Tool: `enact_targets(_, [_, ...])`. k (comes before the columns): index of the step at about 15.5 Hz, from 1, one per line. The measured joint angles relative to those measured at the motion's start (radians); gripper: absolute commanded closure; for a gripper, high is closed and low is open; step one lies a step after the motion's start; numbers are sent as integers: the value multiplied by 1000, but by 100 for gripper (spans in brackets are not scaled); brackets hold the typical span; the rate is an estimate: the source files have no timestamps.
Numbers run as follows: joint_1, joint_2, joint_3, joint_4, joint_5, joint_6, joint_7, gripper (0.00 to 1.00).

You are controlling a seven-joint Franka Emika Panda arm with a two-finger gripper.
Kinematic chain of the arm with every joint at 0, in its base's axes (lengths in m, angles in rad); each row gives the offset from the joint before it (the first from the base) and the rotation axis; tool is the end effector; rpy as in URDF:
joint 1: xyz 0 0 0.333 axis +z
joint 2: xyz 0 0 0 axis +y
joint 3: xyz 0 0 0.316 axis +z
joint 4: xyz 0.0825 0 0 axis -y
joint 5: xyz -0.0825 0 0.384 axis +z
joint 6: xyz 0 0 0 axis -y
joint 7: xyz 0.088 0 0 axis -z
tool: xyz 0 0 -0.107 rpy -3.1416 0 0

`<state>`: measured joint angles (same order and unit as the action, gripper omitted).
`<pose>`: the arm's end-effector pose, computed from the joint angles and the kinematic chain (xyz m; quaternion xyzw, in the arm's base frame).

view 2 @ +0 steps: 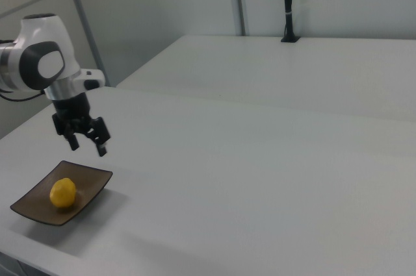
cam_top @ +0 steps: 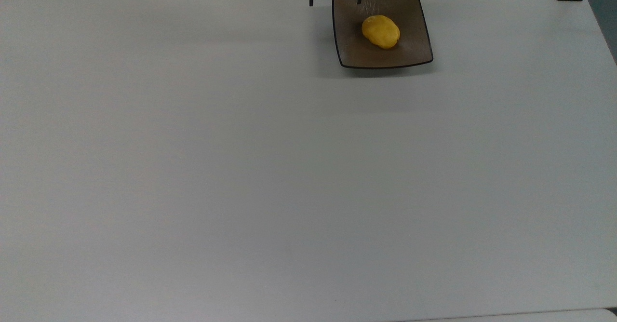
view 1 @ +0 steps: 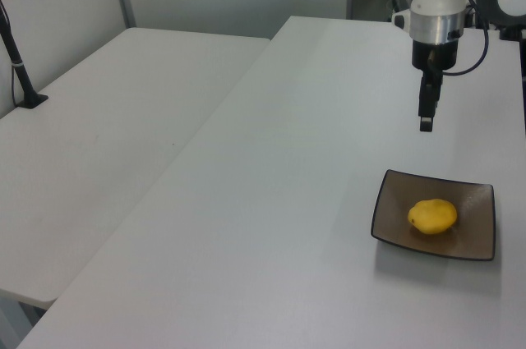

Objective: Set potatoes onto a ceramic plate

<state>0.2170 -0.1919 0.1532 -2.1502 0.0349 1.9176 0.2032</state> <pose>0.4561 0.1828 0.4785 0.9969 0.0754 -0.0210 0.0044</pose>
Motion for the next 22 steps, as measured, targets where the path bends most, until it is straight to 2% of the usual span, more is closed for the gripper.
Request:
enact_targets(5, [-141,11,-3,55,-19,0,-133,0])
enact_targets(8, [-189,40,-38,136,-19,-1,-154,0])
enact_targets(12, [-184,80,-123,207,-19,-3,-182,0])
enact_targets(15, [-150,120,-181,275,-19,-65,-183,0])
enact_targets(18, [-131,150,-200,325,-19,-105,-191,0])
enact_targets(22, [-124,157,-201,333,-19,-107,-204,0])
